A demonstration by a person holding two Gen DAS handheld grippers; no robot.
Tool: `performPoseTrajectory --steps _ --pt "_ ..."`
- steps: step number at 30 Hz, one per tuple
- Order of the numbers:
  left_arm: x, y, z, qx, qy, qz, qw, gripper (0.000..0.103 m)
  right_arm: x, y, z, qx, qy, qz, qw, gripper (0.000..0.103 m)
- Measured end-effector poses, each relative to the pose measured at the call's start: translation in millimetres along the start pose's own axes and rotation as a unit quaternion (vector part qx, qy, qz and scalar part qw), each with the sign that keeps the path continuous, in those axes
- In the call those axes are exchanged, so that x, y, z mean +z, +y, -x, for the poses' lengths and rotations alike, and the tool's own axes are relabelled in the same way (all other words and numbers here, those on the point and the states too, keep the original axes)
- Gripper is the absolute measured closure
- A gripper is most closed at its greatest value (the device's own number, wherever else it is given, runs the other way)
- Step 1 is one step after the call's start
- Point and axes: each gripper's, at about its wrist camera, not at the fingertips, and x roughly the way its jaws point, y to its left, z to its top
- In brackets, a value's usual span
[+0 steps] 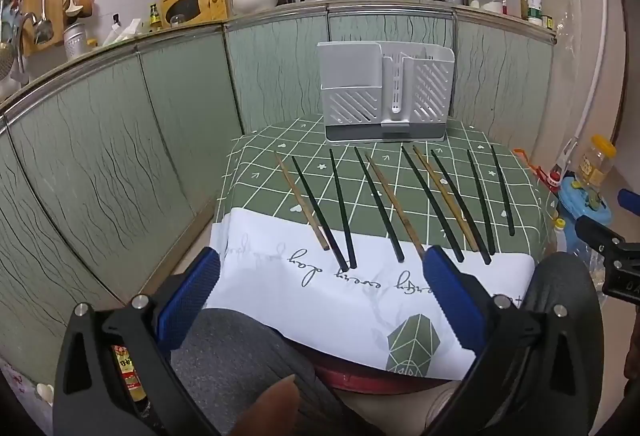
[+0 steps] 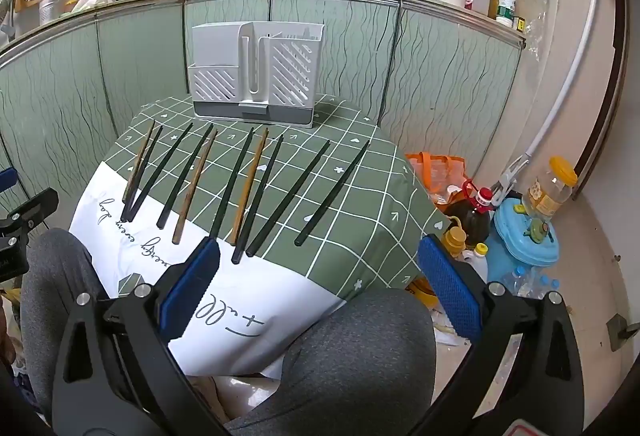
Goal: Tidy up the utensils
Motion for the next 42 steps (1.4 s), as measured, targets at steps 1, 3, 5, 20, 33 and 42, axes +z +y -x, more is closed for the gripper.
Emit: performPoseTrajectory --steps 1,3,5,20,33,42 --pt "0 0 0 -0.005 0.002 0.0 1.0 0.004 0 0 0 0.001 0.001 0.0 1.0 0.008" --pt "1 0 1 -0.005 0.004 -0.002 1.0 0.004 0 0 0 0.0 0.0 0.0 1.0 0.008" --pt "1 0 3 -0.008 0.003 -0.003 1.0 0.004 0 0 1 0.0 -0.001 0.001 1.0 0.008" --pt "11 3 15 -0.029 -0.013 0.001 0.9995 0.004 5 -1 10 0.001 -0.011 -0.003 1.0 0.008" --pt "11 10 22 -0.046 -0.039 0.026 0.9979 0.004 5 -2 10 0.001 -0.013 -0.005 1.0 0.008" --pt "11 11 21 -0.049 -0.031 0.028 0.9979 0.004 5 -3 11 0.001 -0.012 -0.007 1.0 0.008"
